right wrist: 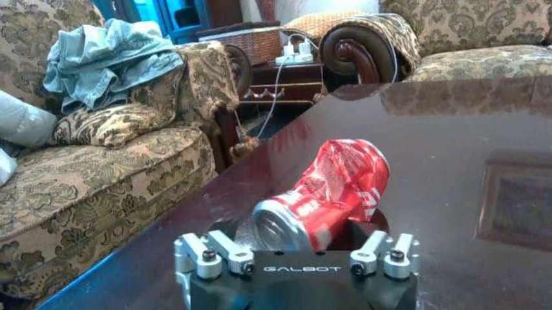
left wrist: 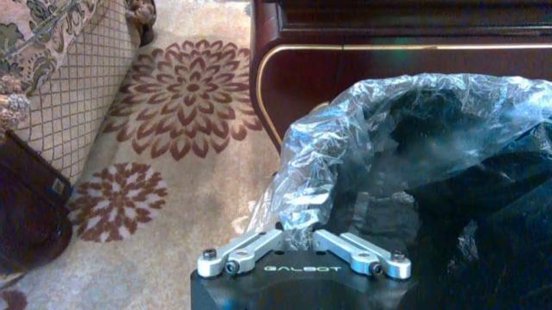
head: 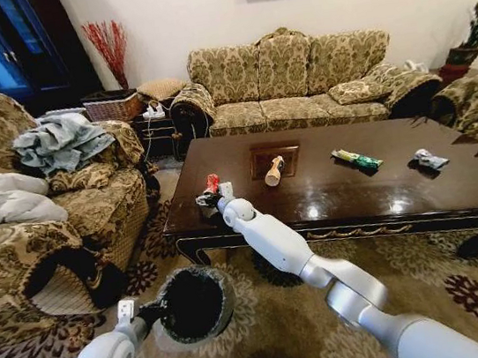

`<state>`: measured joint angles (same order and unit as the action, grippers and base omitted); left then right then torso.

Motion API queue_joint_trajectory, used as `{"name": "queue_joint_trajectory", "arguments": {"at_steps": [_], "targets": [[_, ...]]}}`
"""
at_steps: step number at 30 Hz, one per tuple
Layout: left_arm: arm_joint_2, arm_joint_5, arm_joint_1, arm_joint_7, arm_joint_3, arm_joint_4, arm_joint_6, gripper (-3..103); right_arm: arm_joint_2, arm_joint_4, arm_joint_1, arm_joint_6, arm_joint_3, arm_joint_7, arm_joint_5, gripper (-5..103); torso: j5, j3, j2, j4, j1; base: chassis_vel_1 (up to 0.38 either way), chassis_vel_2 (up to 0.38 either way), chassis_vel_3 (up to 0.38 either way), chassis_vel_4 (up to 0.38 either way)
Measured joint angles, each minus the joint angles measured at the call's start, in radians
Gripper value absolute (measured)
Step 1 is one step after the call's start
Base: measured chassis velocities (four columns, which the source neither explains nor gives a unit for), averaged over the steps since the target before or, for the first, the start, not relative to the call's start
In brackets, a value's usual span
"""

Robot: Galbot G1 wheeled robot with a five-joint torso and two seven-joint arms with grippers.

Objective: Move to the front of the table and place the trash on the table into the trash bin.

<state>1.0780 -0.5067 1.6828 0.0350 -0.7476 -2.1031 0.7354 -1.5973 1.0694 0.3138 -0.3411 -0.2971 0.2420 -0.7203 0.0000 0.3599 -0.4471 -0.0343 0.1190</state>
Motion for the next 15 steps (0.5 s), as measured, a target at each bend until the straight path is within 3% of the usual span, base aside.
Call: {"name": "queue_joint_trajectory", "arguments": {"at_steps": [5,6,9,11,14,15], "targets": [[0.004,0.000,-0.003,0.001,0.001,0.001,0.000,0,0.012,0.009,-0.003,0.012,-0.011,0.002,0.000,68,0.0000,0.000,0.000,0.0000,0.000,0.000,0.000,0.000,0.000],[0.004,0.000,-0.003,0.001,0.001,0.001,0.000,0,0.012,0.009,-0.003,0.012,-0.011,0.002,0.000,68,0.0000,0.000,0.000,0.0000,0.000,0.000,0.000,0.000,0.000],[0.006,0.000,-0.001,0.004,0.000,0.003,0.000,0,0.021,0.023,-0.003,0.014,-0.016,0.008,0.000,51,0.0000,0.000,0.000,0.0000,0.000,0.000,0.000,0.000,0.000],[0.006,0.000,-0.001,0.005,-0.001,0.004,0.000,0,0.024,0.027,-0.003,0.016,-0.018,0.009,0.000,51,0.0000,0.000,0.000,-0.0001,0.000,0.000,0.000,0.000,0.000],[0.003,0.001,0.000,0.008,-0.004,0.005,0.000,0,0.031,0.034,0.002,0.019,-0.020,0.015,0.001,35,0.0000,0.000,0.000,-0.0002,0.000,0.000,0.000,0.000,0.000],[0.003,0.001,0.000,0.008,-0.004,0.005,0.000,0,0.031,0.034,0.002,0.019,-0.020,0.015,0.001,35,0.0000,0.000,0.000,-0.0002,0.000,0.000,0.000,0.000,0.000]]}}
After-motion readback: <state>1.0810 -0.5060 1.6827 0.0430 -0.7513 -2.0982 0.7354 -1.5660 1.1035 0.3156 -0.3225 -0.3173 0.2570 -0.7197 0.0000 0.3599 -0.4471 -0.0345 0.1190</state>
